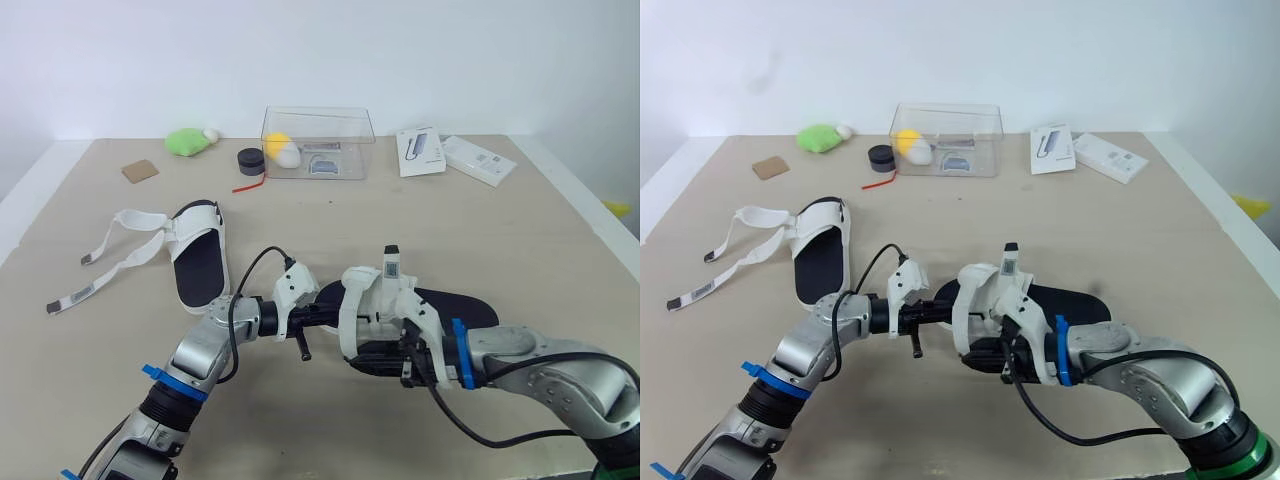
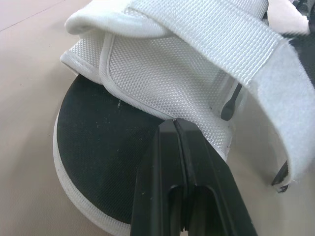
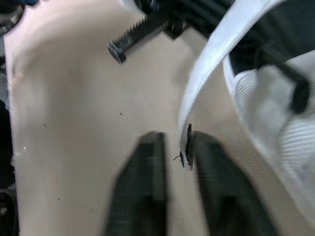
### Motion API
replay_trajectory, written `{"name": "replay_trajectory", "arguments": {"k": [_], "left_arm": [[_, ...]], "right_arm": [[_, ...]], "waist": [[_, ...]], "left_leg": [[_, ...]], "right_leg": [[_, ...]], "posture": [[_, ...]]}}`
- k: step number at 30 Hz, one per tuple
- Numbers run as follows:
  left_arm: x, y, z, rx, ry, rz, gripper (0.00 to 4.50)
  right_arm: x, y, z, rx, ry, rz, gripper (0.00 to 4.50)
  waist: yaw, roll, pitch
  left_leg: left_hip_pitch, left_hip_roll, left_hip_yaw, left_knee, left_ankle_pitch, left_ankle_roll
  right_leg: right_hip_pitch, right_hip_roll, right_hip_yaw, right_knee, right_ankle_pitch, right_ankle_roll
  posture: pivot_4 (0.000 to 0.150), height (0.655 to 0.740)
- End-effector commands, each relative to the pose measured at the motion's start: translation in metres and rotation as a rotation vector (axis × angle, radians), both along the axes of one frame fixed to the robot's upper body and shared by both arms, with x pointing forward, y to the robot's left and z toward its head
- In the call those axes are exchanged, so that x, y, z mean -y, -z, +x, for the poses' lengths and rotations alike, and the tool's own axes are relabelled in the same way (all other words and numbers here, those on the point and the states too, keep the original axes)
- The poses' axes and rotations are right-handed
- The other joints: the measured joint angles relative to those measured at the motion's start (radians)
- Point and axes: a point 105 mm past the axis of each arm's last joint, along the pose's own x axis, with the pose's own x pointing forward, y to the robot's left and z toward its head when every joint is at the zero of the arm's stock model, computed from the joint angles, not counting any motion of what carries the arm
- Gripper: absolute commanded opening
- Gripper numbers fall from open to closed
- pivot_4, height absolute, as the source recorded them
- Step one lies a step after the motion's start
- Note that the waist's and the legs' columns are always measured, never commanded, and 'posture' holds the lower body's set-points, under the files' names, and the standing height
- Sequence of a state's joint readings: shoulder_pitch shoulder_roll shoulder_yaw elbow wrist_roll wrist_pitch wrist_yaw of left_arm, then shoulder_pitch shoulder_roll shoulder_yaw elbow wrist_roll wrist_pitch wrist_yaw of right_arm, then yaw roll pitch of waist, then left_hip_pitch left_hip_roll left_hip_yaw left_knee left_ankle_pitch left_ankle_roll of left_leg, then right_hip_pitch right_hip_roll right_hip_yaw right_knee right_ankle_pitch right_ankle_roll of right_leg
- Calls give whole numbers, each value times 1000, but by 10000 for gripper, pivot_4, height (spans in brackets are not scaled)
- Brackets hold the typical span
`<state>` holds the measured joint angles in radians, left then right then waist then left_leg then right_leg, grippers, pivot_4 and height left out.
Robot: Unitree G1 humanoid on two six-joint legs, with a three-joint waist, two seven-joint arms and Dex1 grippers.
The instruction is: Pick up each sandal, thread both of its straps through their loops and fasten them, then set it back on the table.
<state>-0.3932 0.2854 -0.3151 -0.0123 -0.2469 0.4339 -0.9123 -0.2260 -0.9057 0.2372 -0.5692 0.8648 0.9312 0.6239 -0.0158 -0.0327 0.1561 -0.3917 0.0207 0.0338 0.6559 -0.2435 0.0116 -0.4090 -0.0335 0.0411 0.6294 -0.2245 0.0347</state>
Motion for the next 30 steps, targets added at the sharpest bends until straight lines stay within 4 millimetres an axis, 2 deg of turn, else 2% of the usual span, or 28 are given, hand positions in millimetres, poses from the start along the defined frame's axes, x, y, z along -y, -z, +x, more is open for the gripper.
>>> {"name": "replay_trajectory", "arguments": {"k": [1,5,9,12,14,17,22,30], "left_arm": [[-7,29,-3,-95,-31,73,0],[-7,29,-3,-95,-33,72,0],[-7,29,-3,-95,-33,72,0],[-6,29,-3,-95,-30,71,0],[-5,30,-3,-95,-29,70,0],[-4,30,-4,-96,-27,69,0],[-4,31,-4,-97,-32,65,0],[-4,32,-5,-97,-38,63,0]], "right_arm": [[-4,-9,4,58,-15,-18,1091],[-4,-21,8,72,-11,10,1091],[-6,-55,20,36,15,147,1091],[-2,-88,39,-13,61,240,1091],[0,-97,46,-53,88,242,1091],[8,-92,55,-139,155,174,1091],[16,-82,60,-311,203,132,1091],[18,-74,55,-364,199,96,1091]], "waist": [[-1,0,0],[-2,0,0],[-2,0,0],[-3,-1,0],[-1,-1,0],[0,-1,0],[0,-1,0],[0,-1,0]], "left_leg": [[0,0,0,0,0,0],[1,0,0,0,0,0],[1,0,0,1,0,0],[1,0,0,1,0,0],[1,0,1,1,0,0],[-1,0,-1,1,0,1],[-2,-1,-1,0,-1,2],[-2,-1,-1,0,-1,2]], "right_leg": [[0,0,0,0,0,0],[0,0,0,0,1,0],[0,0,1,0,2,0],[1,1,1,0,2,0],[0,0,1,0,3,0],[0,0,0,0,1,-1],[0,-2,1,0,4,-3],[0,-2,0,0,2,2]], "posture": [[1500,7400],[1500,7400],[1500,7400],[1500,7400],[1500,7400],[1500,7400],[1500,7400],[1500,7400]]}}
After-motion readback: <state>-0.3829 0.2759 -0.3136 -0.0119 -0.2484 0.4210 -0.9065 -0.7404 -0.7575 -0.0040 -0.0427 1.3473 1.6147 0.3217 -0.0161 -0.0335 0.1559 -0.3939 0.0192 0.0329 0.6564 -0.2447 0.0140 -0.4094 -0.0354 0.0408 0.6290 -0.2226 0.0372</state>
